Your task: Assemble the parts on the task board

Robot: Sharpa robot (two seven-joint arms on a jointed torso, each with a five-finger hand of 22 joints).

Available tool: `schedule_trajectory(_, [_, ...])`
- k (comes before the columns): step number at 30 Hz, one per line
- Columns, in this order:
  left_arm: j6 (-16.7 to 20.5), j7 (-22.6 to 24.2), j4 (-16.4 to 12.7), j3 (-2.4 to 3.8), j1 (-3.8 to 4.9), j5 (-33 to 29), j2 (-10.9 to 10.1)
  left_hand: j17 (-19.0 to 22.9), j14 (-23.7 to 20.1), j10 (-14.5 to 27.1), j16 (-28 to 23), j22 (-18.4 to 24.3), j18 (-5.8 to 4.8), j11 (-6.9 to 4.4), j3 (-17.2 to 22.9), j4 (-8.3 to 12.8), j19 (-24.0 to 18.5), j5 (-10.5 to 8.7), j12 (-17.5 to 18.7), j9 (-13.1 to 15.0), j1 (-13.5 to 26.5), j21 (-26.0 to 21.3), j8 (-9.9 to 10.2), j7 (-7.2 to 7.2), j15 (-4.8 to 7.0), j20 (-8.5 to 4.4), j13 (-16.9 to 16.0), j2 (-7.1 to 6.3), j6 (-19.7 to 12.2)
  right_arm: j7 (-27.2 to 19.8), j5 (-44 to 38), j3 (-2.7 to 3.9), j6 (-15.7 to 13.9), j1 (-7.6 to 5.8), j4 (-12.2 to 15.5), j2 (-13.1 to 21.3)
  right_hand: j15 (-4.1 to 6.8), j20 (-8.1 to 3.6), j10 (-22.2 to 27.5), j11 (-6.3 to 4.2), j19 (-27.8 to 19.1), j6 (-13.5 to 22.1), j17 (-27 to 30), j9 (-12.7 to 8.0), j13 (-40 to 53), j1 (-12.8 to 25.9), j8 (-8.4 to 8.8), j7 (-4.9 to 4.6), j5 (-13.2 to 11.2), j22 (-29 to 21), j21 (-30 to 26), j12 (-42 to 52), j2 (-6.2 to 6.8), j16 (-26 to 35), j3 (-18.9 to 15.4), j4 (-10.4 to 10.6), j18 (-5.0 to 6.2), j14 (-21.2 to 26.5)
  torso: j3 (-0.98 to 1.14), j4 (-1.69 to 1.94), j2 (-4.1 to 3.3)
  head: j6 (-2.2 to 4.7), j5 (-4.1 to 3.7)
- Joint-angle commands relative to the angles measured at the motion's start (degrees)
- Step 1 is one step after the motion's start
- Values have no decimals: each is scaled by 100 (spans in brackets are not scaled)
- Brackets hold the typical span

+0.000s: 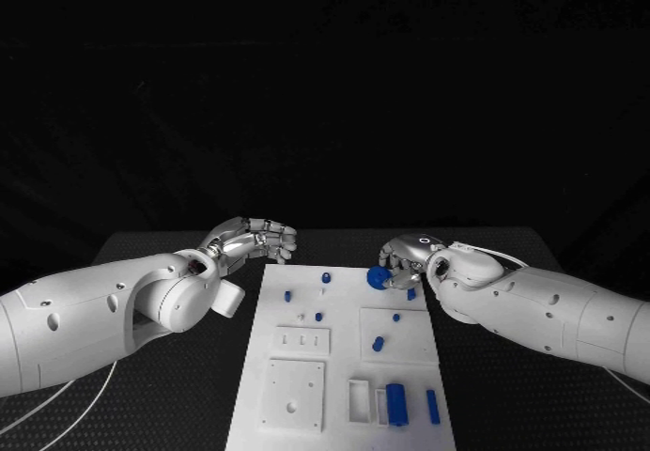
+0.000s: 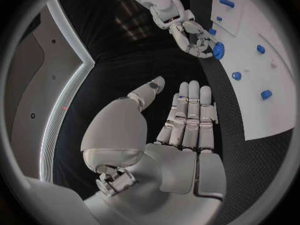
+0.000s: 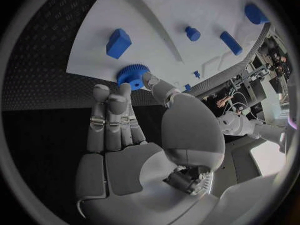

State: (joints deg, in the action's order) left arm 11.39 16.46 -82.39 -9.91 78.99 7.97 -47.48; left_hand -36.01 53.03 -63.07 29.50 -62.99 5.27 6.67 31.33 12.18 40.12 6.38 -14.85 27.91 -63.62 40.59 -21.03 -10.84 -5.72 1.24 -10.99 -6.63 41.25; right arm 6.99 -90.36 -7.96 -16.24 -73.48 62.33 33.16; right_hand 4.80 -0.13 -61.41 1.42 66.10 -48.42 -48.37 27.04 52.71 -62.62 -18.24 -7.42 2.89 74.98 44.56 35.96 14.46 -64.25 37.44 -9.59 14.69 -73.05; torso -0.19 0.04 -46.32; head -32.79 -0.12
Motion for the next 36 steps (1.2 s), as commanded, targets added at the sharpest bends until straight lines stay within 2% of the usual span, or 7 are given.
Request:
schedule_trajectory(1, [-93, 45, -13, 4, 7, 16, 11, -8, -5, -10, -32, 9, 60, 26, 30, -1, 12, -19, 30, 6, 59, 29, 36, -124, -36, -38, -8, 0, -36, -96, 59, 0, 146, 4, -12, -19, 32, -30, 68, -21, -5, -51, -16, 11, 27, -67, -13, -10, -8, 113, 33, 103, -20, -46, 143, 50, 31, 0, -2, -2, 3, -8, 3])
schedule_trajectory(12, [-96, 33, -61, 4, 7, 17, 9, -9, -5, -10, -32, 11, 58, 27, 29, -4, 11, -19, 32, 7, 63, 30, 37, -125, -36, -40, -10, 0, -37, -138, 143, -3, 256, 69, -206, -151, 52, -49, 83, -40, 19, -35, -89, 12, 110, 28, 6, 4, -9, 121, 133, 434, -37, -135, 275, 157, 31, -12, 2, 6, -6, -33, 2])
schedule_trajectory(22, [-91, 28, -88, 4, 8, 18, -9, -9, -6, -10, -33, 15, 54, 27, 35, -8, 10, -16, 37, 11, 63, 33, 40, -125, -36, -44, -13, 11, -37, -147, 167, -4, 324, 79, -271, -177, 48, -62, 145, -36, 8, -29, -135, 9, 121, 96, 16, -3, -6, 119, 189, 596, -24, -174, 222, 137, 31, 3, 1, -6, 0, -81, 2])
schedule_trajectory(28, [-95, 24, -100, 5, 8, 19, -10, -9, -6, -10, -34, 17, 52, 27, 35, -11, 9, -16, 38, 12, 66, 34, 42, -125, -36, -45, -14, 13, -37, -161, 180, -11, 380, 113, -299, -211, 36, -65, 174, -24, -2, -50, -150, 12, 112, 107, 10, -17, -6, 116, 205, 648, -41, -184, 209, 124, 31, 9, 7, -3, -1, -102, -3])
schedule_trajectory(36, [-94, 23, -101, 5, 8, 22, -8, -10, -6, -11, -34, 19, 50, 27, 36, -11, 8, -17, 40, 14, 67, 36, 43, -125, -36, -48, -16, 13, -37, -129, 119, -68, 398, 157, -372, -269, 25, -64, 190, -13, -15, -89, -182, 14, 104, 127, 0, -29, -3, 117, 235, 742, -55, -211, 164, 83, 31, 11, 3, 3, 4, -116, -16])
